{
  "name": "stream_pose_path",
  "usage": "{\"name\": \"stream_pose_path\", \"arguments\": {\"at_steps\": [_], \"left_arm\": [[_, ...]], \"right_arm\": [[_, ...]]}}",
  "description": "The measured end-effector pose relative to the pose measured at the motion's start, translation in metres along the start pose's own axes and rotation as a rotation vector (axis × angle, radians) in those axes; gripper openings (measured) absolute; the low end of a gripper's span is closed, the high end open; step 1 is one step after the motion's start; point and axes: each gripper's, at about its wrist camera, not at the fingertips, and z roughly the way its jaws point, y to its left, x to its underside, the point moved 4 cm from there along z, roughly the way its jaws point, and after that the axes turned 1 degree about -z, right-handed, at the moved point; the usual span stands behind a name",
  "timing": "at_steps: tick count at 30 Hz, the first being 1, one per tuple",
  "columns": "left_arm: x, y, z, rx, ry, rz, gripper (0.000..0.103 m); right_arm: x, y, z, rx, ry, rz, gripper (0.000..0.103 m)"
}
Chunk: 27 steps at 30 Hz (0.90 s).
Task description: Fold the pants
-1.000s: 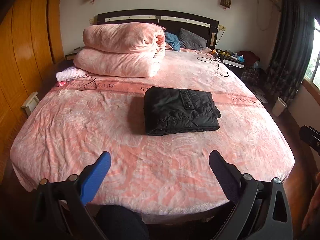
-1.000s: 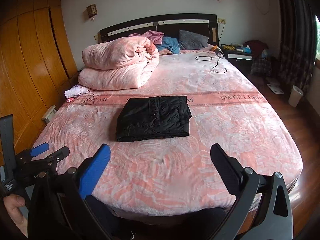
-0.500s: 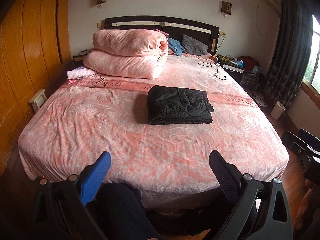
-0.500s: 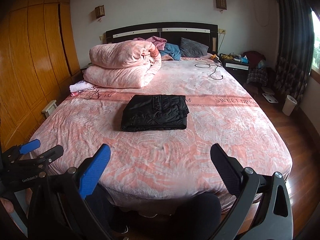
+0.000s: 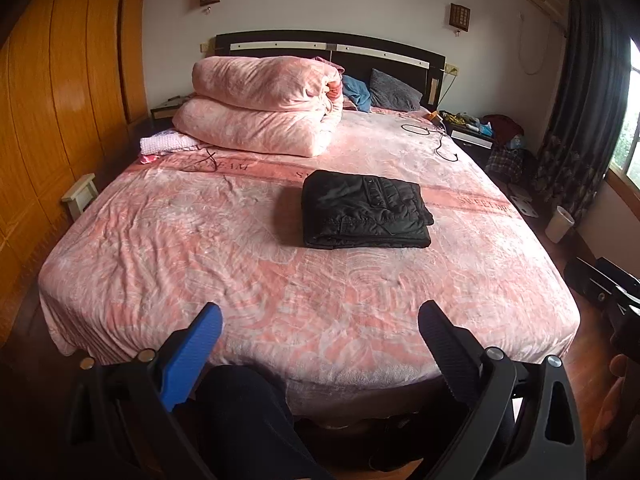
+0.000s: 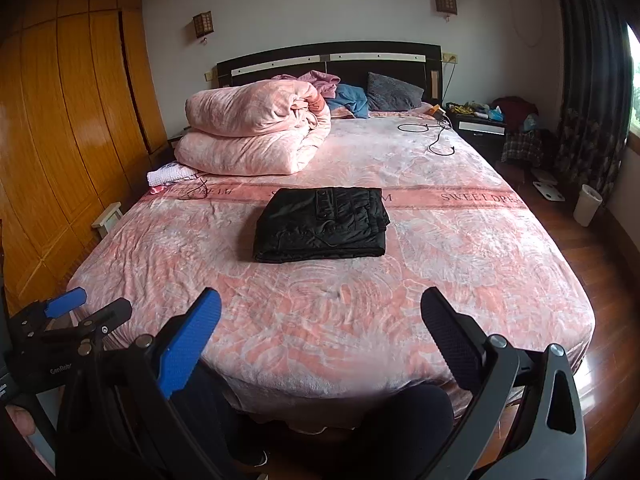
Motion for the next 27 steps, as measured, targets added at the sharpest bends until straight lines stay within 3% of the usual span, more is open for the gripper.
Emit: {"name": "stream_pose_path", "arguments": {"at_steps": [6, 11, 27], "left_arm": [[-0.005, 0.009, 0.015, 0.001, 0.033, -0.038, 0.099], [-0.008, 0.007, 0.018, -0.023, 0.028, -0.022, 0.099], [-0.015, 0.002, 0.025, 0.001, 0.041, -0.016, 0.099]], "right_arm": [[-0.006, 0.002, 0.015, -0.006, 0.022, -0.011, 0.1], [-0.01, 0.003, 0.024, -0.012, 0.029, -0.015, 0.1], [-0.014, -0.002, 0.039, -0.014, 0.047, -0.004, 0.1]]}}
